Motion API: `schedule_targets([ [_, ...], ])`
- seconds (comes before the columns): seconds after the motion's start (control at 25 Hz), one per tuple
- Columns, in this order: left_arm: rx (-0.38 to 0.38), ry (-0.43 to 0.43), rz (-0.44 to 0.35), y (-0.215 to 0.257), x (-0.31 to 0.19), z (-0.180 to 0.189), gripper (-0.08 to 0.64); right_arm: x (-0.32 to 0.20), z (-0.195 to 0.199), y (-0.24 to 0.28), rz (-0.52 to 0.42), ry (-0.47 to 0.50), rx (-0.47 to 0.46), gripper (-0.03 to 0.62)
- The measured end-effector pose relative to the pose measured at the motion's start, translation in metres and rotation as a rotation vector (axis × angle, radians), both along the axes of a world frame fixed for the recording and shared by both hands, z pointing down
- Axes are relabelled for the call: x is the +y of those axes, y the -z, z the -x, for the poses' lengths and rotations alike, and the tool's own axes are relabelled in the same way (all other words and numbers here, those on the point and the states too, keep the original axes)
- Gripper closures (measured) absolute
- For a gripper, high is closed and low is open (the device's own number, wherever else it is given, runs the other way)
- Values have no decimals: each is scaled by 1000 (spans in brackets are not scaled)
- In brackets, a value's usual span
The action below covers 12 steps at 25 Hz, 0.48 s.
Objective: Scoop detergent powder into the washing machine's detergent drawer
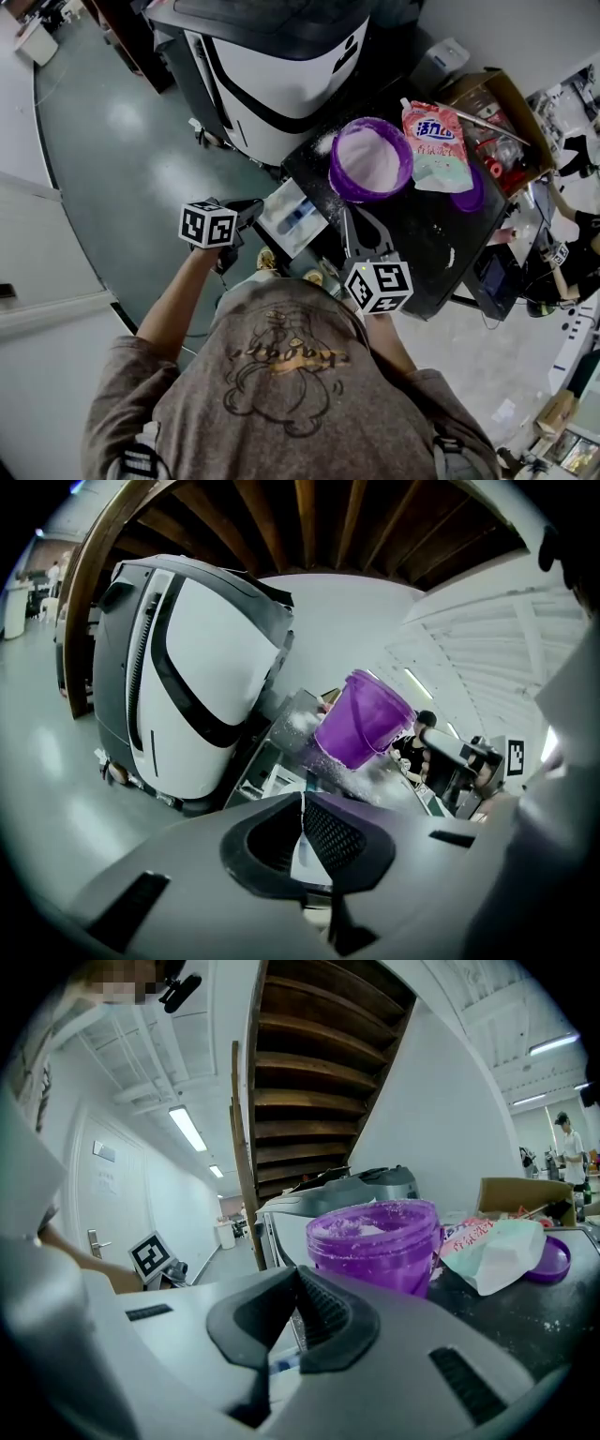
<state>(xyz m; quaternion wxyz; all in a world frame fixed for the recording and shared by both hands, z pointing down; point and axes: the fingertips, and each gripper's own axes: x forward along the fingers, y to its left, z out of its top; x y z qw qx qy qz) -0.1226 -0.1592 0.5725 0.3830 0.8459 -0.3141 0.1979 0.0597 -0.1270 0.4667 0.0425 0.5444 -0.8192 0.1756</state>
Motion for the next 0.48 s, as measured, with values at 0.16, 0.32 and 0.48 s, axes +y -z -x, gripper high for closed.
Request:
schedule_targets([
  [0.16, -88, -49, -45, -4, 2, -6, 537, 1, -3, -1, 5, -2, 1, 591],
  [0.32, -158, -97, -82, -6, 5, -14, 537, 2, -6, -3, 8, -5, -1, 591],
  [0.48, -221, -144, -127, -7, 6, -20, 537, 3, -9, -3, 9, -10, -4, 591],
])
